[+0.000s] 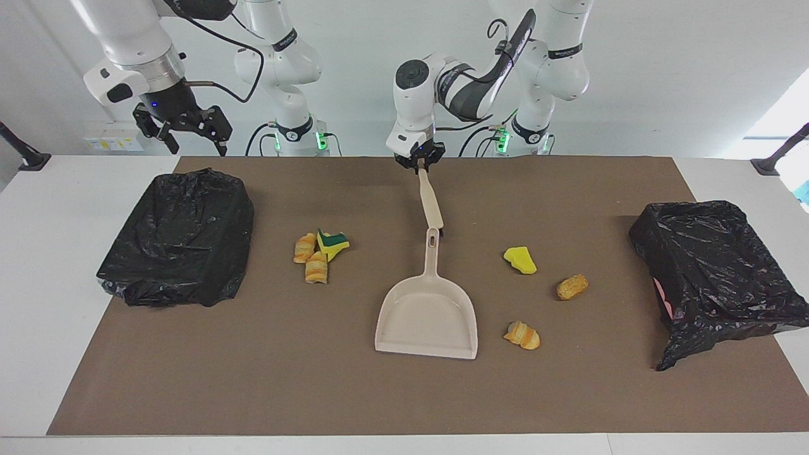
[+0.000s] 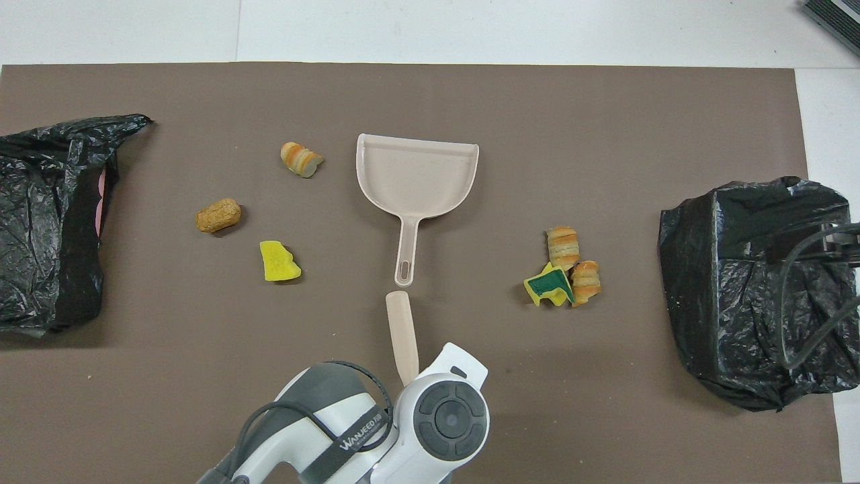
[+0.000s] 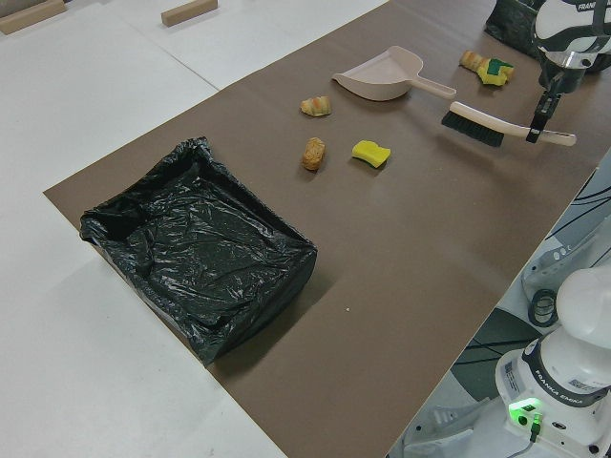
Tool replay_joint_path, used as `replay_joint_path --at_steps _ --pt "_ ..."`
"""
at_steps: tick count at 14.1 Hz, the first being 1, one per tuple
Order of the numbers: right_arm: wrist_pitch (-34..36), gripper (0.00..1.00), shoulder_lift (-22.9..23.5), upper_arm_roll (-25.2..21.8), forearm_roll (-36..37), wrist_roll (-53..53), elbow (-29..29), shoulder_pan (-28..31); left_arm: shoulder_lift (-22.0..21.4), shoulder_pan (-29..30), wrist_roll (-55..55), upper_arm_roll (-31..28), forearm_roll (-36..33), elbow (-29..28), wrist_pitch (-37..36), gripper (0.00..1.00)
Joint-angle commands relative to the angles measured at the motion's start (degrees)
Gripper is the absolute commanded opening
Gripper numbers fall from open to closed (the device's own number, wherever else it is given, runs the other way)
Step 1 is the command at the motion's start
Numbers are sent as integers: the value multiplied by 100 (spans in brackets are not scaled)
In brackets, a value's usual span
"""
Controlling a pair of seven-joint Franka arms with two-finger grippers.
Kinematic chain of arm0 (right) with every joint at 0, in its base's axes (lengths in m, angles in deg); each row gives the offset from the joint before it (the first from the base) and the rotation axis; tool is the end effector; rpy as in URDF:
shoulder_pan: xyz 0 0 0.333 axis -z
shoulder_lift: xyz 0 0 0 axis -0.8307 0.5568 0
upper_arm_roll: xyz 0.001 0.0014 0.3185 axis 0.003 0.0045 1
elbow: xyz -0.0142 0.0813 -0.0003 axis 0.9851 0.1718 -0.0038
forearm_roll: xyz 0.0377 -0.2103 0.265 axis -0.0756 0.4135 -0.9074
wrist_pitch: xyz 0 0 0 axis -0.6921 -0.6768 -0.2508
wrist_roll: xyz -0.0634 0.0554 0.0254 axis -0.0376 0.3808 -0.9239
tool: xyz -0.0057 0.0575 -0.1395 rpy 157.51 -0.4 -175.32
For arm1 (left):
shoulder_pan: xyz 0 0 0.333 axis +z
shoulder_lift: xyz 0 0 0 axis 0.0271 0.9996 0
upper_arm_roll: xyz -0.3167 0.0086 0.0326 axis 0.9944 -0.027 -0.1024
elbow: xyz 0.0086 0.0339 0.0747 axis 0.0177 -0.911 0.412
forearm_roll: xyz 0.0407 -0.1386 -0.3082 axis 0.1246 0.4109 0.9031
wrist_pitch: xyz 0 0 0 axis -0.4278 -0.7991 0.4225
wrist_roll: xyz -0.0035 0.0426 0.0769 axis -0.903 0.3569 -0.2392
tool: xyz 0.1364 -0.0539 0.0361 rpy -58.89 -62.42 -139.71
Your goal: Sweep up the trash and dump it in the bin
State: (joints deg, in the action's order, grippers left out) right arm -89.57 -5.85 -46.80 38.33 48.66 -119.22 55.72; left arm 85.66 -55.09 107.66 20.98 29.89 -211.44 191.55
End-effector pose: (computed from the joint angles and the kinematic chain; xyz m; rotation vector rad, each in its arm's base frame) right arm 0.4614 -0.0257 0.5944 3.1250 -0.0901 -0.0566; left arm 0.2738 -0.3759 0.3661 -2.9818 -0.1616 0.2408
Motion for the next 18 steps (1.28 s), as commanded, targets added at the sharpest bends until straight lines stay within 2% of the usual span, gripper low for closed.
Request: replay_joint_path --at_steps 1,5,7,11,13,16,18 --pt "251 100 -105 35 135 -135 -70 -104 -30 485 -73 41 -322 79 -347 0" --pt "243 100 -123 62 57 251 -122 -122 101 1267 -520 41 -753 395 -471 0" --pt "8 100 -18 71 -31 426 -219 -410 355 1689 -933 41 -1148 719 -471 0" --pt "-591 100 447 79 -294 1989 -149 -1184 856 2576 -1907 41 -1255 1378 -392 0" --pt "-635 100 746 80 -409 2377 87 -1449 1137 2981 -2584 41 -1212 1748 -305 0" --pt "-986 100 1080 114 -655 2563 106 -1685 1384 3535 -3323 58 -1167 1846 327 0" --pt "-1354 100 1675 123 -716 3078 350 -1984 1813 3861 -4130 111 -888 2378 286 0"
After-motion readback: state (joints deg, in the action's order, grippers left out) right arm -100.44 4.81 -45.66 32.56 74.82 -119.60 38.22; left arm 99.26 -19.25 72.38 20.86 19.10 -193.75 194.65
